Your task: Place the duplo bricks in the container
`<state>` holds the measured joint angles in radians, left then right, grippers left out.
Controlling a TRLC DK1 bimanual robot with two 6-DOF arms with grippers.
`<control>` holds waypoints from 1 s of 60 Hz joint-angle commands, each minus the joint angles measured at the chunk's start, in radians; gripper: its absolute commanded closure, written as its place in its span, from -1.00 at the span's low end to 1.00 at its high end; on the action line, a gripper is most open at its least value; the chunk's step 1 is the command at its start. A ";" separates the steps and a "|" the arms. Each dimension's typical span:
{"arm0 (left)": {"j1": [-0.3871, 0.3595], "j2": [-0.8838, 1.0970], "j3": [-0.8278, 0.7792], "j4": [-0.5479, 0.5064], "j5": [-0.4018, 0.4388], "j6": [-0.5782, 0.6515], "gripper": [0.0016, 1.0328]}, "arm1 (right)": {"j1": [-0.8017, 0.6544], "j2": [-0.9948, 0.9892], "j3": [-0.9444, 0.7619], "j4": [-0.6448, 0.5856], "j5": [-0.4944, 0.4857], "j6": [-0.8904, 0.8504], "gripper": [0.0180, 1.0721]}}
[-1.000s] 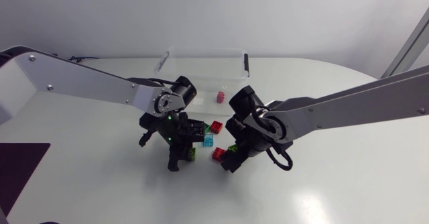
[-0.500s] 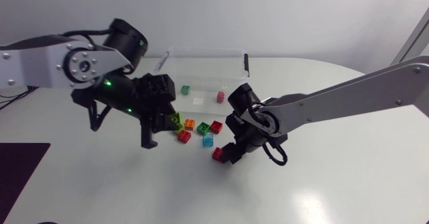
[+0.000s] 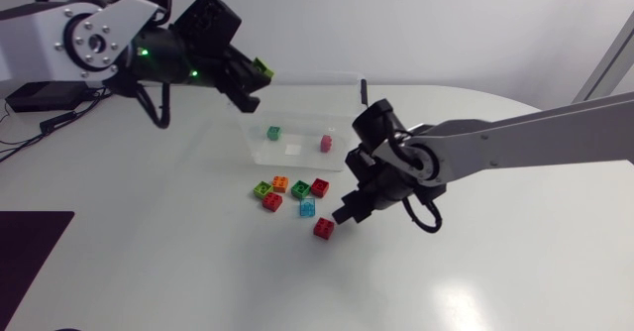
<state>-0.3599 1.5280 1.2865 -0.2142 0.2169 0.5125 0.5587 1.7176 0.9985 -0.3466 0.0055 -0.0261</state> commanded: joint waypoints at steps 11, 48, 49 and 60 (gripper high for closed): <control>-0.011 0.288 0.205 0.090 -0.088 -0.149 0.61 | -0.029 -0.147 0.040 -0.089 0.010 0.008 0.41; 0.042 0.400 0.304 0.130 -0.229 -0.227 -0.76 | -0.072 -0.041 0.405 -0.160 0.017 0.017 0.40; 0.042 0.386 0.292 0.131 -0.229 -0.229 -0.76 | -0.074 -0.036 0.416 -0.160 0.017 0.017 0.39; 0.049 0.190 0.112 0.151 -0.229 -0.229 -0.82 | -0.085 0.048 0.539 -0.164 0.016 0.023 0.39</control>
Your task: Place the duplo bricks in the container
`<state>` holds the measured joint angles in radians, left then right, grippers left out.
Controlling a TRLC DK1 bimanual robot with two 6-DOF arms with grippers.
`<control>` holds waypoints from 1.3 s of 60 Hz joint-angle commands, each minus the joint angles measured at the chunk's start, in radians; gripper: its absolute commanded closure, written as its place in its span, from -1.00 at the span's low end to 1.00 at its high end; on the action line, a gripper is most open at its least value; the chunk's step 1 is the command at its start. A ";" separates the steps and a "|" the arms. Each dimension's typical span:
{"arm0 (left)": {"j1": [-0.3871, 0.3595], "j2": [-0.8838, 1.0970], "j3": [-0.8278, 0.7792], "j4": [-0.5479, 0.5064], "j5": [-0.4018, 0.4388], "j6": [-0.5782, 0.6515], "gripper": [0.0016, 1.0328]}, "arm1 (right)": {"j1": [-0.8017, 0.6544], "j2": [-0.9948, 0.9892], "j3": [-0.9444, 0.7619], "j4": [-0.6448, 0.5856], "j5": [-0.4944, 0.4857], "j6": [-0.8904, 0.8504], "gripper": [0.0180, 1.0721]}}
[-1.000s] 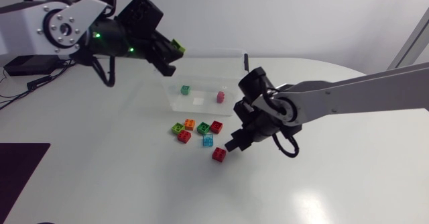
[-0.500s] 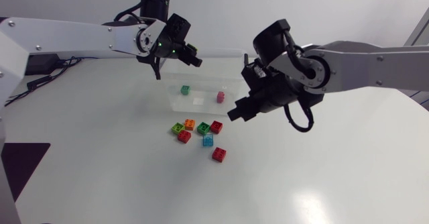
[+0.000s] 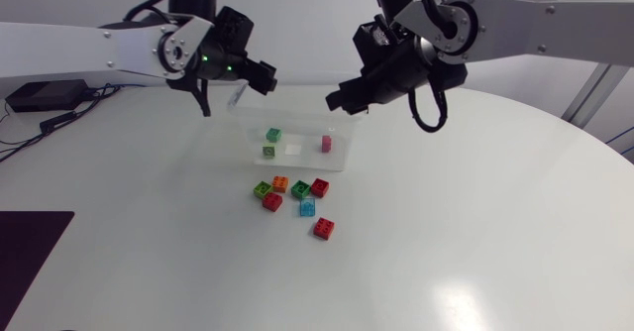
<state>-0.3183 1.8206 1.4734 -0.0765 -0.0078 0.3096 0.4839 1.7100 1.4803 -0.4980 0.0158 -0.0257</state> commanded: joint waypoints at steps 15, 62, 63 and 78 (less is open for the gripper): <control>-0.015 -0.285 -0.355 -0.012 -0.004 -0.021 -0.81 | -0.013 0.192 0.219 -0.010 0.007 0.027 0.37; -0.136 -0.066 -0.553 -0.063 0.060 0.016 -0.74 | -0.050 0.309 0.419 -0.062 0.027 0.015 -0.71; -0.139 -0.057 -0.548 -0.068 0.062 0.010 -0.74 | -0.050 0.293 0.405 -0.060 0.027 0.015 -0.71; -0.145 0.045 -0.470 -0.111 0.080 -0.003 -0.73 | -0.036 0.053 0.129 -0.005 0.013 0.015 -0.71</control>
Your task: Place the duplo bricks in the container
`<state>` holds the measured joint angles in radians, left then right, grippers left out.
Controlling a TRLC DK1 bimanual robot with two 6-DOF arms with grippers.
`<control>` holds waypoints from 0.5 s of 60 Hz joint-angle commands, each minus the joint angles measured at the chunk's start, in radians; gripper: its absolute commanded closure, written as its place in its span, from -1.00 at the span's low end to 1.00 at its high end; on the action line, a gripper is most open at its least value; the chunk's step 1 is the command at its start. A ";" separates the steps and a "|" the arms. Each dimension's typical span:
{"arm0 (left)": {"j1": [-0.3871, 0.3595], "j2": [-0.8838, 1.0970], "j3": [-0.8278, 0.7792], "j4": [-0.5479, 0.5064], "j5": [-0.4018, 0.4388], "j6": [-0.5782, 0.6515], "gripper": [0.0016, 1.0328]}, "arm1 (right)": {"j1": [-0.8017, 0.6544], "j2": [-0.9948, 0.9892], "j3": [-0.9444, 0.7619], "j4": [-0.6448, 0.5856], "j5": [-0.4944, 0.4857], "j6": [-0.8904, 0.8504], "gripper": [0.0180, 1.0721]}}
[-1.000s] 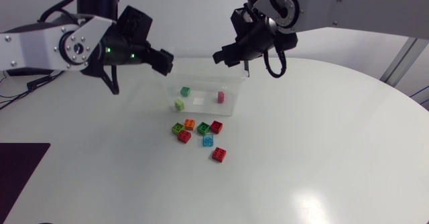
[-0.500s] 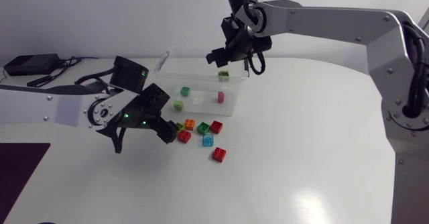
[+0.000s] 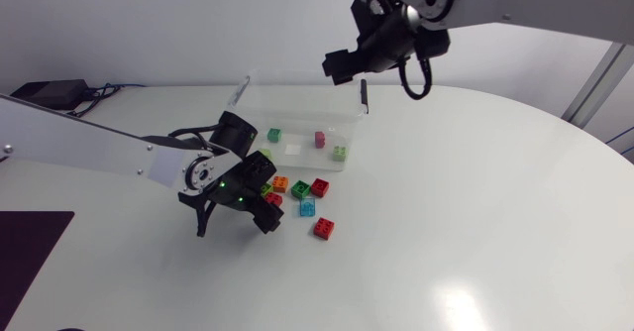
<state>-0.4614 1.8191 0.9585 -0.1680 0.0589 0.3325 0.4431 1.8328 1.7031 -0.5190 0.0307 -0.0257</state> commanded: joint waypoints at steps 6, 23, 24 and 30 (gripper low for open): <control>0.009 0.071 0.060 -0.019 0.013 -0.026 -0.71 | 0.005 -0.164 -0.217 0.039 -0.018 0.015 -0.71; 0.024 0.147 0.121 -0.019 0.035 -0.049 -0.71 | 0.025 -0.383 -0.574 0.091 -0.086 -0.029 -0.71; 0.024 0.152 0.125 -0.019 0.035 -0.049 -0.71 | 0.029 -0.394 -0.596 0.094 -0.086 -0.037 -0.71; 0.015 0.169 0.141 -0.019 0.036 -0.059 -0.68 | 0.063 -0.428 -0.704 0.108 -0.094 -0.086 -0.77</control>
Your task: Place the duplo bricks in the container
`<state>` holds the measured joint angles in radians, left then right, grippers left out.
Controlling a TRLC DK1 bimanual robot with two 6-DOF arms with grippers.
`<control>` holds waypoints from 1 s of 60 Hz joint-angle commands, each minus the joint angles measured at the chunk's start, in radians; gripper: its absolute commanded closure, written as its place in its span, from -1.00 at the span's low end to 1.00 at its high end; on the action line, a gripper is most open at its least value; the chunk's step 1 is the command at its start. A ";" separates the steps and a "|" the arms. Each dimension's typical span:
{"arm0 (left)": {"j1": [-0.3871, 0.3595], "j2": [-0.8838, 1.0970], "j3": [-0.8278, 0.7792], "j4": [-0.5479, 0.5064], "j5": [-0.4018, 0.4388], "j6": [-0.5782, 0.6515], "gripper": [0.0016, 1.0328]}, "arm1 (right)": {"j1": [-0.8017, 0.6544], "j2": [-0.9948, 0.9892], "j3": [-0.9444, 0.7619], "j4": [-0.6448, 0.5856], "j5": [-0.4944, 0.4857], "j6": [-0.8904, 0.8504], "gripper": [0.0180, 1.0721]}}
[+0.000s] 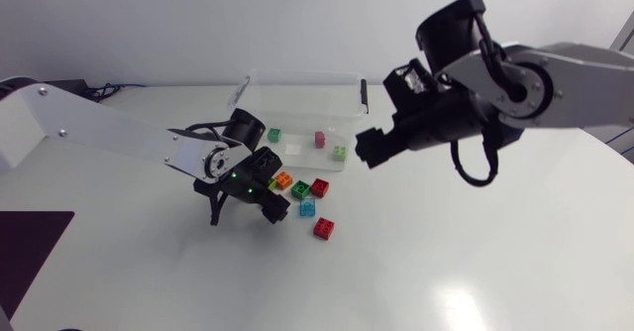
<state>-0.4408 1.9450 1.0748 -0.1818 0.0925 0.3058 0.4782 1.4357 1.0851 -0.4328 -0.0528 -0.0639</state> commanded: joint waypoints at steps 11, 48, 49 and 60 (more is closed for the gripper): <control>-0.019 0.069 0.045 -0.021 0.050 -0.053 0.02 | 0.097 0.014 -0.189 0.042 -0.058 -0.120 -0.80; 0.001 -0.365 -0.047 -0.229 0.101 -0.030 0.58 | 0.157 0.370 -0.083 0.143 -0.127 -0.218 -0.80; 0.005 -0.371 -0.041 -0.232 0.102 -0.031 0.58 | 0.157 0.374 -0.079 0.143 -0.125 -0.218 -0.80; 0.082 -0.399 0.093 -0.260 0.135 -0.037 0.58 | 0.160 0.437 -0.027 0.135 -0.113 -0.217 -0.78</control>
<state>-0.3920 1.5665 1.0935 -0.4297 0.2066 0.2802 0.6334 1.8320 1.0332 -0.3027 -0.1707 -0.2634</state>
